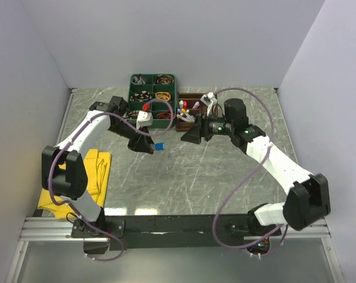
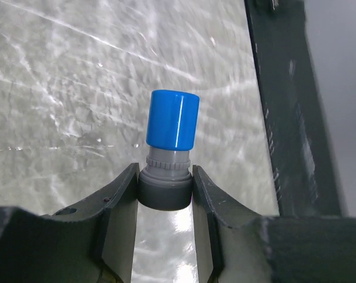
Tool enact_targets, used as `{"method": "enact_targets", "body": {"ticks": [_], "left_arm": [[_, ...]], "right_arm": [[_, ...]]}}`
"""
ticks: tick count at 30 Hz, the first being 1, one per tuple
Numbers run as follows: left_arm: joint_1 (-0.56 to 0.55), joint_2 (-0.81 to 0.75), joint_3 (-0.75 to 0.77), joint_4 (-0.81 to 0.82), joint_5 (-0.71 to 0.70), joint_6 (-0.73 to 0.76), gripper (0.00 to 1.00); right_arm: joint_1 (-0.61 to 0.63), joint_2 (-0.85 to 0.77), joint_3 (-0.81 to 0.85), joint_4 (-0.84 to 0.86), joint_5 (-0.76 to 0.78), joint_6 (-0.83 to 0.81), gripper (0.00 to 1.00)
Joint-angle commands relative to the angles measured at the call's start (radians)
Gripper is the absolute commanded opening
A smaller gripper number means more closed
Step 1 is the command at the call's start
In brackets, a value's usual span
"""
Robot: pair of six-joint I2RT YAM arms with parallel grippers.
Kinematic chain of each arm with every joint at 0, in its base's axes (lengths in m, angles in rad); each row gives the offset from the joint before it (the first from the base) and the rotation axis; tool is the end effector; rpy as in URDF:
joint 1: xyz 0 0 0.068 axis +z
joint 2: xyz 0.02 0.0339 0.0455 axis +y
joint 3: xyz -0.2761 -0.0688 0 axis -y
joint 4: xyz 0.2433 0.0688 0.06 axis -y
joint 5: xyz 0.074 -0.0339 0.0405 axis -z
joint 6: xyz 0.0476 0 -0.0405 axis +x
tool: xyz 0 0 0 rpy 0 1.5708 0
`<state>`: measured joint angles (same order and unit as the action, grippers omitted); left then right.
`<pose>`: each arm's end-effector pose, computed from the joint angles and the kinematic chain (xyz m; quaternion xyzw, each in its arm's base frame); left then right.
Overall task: Sort the stationery into containers
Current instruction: Pick up the stationery from the center of the board, then place the stationery in the storage box.
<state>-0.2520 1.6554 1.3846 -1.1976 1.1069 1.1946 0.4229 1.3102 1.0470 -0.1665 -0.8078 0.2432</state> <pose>0.2834 -0.1169 0.2865 0.5825 0.6191 -0.4479 0.2771 0.2563 0.1531 0.3304 -0.2808 0.7517 0.4749 0.3612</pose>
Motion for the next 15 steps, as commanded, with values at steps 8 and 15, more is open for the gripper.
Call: {"method": "enact_targets", "body": {"ticks": [8, 15], "left_arm": [[-0.067, -0.148, -0.055, 0.675, -0.255, -0.869, 0.01], [-0.105, -0.149, -0.082, 0.705, -0.315, -0.902, 0.01]], "right_arm": [[-0.102, 0.207, 0.033, 0.254, -0.130, 0.564, 0.71], [-0.108, 0.251, 0.108, 0.251, -0.114, 0.577, 0.72]]}}
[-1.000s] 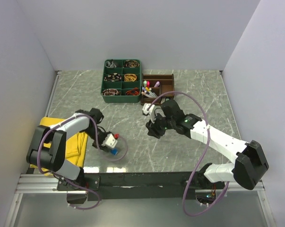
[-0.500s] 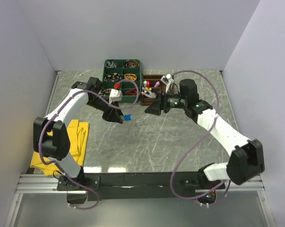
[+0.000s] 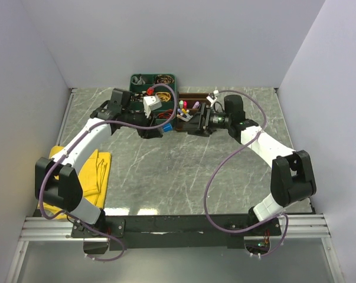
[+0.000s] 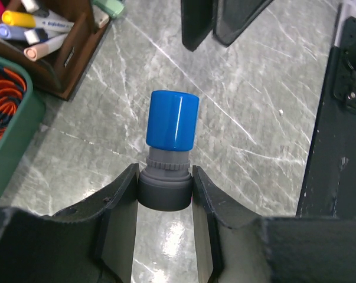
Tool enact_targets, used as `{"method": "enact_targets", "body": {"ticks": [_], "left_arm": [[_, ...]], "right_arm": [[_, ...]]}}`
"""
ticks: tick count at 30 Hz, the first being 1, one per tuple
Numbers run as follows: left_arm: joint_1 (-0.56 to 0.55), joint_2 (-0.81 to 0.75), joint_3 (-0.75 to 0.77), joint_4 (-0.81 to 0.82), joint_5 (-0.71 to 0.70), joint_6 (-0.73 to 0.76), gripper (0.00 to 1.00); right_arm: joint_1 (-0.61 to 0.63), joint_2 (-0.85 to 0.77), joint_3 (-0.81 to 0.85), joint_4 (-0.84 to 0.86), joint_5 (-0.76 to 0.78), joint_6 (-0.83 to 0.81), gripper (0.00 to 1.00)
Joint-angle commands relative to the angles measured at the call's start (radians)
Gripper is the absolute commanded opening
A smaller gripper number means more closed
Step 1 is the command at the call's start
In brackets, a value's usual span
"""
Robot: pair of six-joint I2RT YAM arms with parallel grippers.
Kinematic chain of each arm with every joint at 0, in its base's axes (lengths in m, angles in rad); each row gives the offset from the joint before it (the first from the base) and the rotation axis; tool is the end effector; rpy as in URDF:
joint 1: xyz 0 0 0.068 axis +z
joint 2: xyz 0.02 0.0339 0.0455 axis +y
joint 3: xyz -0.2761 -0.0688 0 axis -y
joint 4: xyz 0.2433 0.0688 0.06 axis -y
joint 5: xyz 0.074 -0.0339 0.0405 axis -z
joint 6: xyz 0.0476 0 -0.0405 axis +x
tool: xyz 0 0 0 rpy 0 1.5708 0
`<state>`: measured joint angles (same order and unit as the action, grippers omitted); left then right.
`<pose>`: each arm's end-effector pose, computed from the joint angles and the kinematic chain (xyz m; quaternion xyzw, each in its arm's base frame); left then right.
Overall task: Sort the stationery into containers
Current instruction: Place the stationery in the storage box.
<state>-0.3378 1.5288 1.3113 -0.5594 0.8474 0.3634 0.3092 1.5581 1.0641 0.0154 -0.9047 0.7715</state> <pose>0.3035 -0.1444 0.3215 0.4380 0.7350 -0.3746 0.3572 0.3229 0.1424 0.2794 -0.0449 0.8002 0.5606 0.2084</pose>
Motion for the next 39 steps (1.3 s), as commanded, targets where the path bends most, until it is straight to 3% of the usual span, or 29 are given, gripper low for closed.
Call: {"method": "enact_targets", "body": {"ticks": [1, 25, 32, 39], "left_arm": [[-0.024, -0.021, -0.010, 0.069, -0.060, -0.067, 0.01], [-0.086, 0.028, 0.085, 0.076, -0.019, -0.081, 0.01], [-0.102, 0.040, 0.095, 0.078, -0.016, -0.075, 0.01], [-0.110, 0.056, 0.117, 0.084, -0.011, -0.078, 0.01]], "right_arm": [[0.005, 0.008, 0.097, 0.075, -0.026, 0.057, 0.71], [0.073, 0.071, 0.162, 0.096, -0.068, 0.048, 0.64], [0.085, 0.080, 0.172, 0.120, -0.092, 0.051, 0.50], [0.087, 0.085, 0.168, 0.129, -0.097, 0.055, 0.51]]}}
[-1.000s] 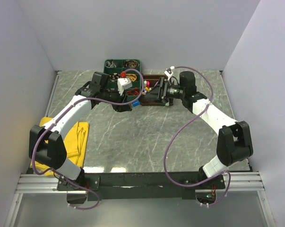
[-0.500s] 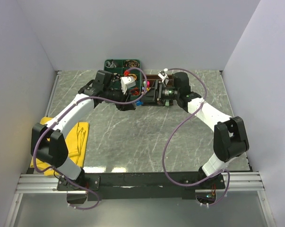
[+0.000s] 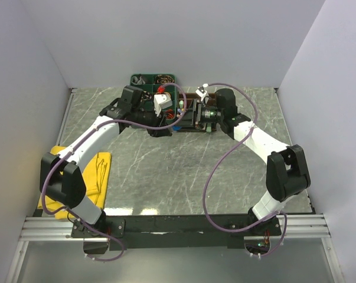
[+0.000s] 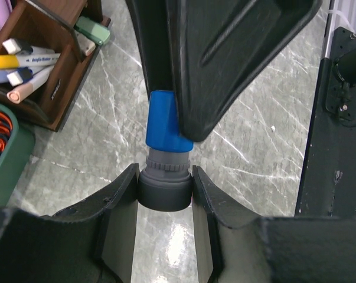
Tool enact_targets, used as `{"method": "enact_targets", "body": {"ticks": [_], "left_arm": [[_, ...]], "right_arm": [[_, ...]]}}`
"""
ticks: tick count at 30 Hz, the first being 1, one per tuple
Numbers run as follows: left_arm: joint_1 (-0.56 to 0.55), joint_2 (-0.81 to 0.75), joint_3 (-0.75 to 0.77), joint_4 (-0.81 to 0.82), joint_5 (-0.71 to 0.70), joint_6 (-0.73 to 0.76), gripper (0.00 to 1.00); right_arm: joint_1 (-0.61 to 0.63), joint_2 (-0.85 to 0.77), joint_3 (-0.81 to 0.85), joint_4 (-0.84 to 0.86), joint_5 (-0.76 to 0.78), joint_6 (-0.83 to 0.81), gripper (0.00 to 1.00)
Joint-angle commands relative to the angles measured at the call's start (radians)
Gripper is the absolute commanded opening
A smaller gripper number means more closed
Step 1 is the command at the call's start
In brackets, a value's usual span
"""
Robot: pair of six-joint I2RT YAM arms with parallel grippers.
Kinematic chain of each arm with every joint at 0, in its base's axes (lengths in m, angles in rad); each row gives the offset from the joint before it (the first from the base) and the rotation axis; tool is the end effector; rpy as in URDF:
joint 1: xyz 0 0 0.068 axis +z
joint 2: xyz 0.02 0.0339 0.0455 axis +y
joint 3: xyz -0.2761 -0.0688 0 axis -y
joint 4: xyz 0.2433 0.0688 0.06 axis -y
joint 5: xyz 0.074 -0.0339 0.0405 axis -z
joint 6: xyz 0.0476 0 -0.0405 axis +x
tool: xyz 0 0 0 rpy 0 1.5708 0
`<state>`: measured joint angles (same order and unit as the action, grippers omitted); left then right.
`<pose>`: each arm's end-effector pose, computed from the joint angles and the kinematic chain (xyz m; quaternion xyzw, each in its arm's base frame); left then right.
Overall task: Sort the stationery into containers
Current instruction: Place the stationery in the storage box.
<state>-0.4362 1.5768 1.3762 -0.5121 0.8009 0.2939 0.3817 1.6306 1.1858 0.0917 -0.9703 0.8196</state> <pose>0.3056 -0.1802 0.3299 0.4504 0.7243 -0.3808 0.3569 0.3349 0.1767 0.3037 -0.1027 0.7663 0.6015 0.2012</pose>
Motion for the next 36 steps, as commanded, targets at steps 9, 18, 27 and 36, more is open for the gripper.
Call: {"method": "enact_targets", "body": {"ticks": [9, 18, 27, 36], "left_arm": [[-0.016, 0.003, 0.049, 0.035, -0.014, -0.007, 0.07], [-0.007, -0.124, -0.081, 0.037, -0.271, -0.009, 0.99], [-0.004, -0.233, -0.198, 0.060, -0.376, -0.001, 0.99], [0.002, -0.239, -0.204, 0.067, -0.382, 0.002, 1.00]], "right_arm": [[0.008, -0.006, 0.046, 0.024, -0.025, -0.064, 0.24], [-0.030, -0.100, 0.159, -0.388, 0.188, -0.613, 0.11], [-0.089, 0.046, 0.415, -0.662, 0.536, -1.025, 0.07], [-0.092, 0.170, 0.595, -0.747, 0.711, -1.151, 0.03]]}}
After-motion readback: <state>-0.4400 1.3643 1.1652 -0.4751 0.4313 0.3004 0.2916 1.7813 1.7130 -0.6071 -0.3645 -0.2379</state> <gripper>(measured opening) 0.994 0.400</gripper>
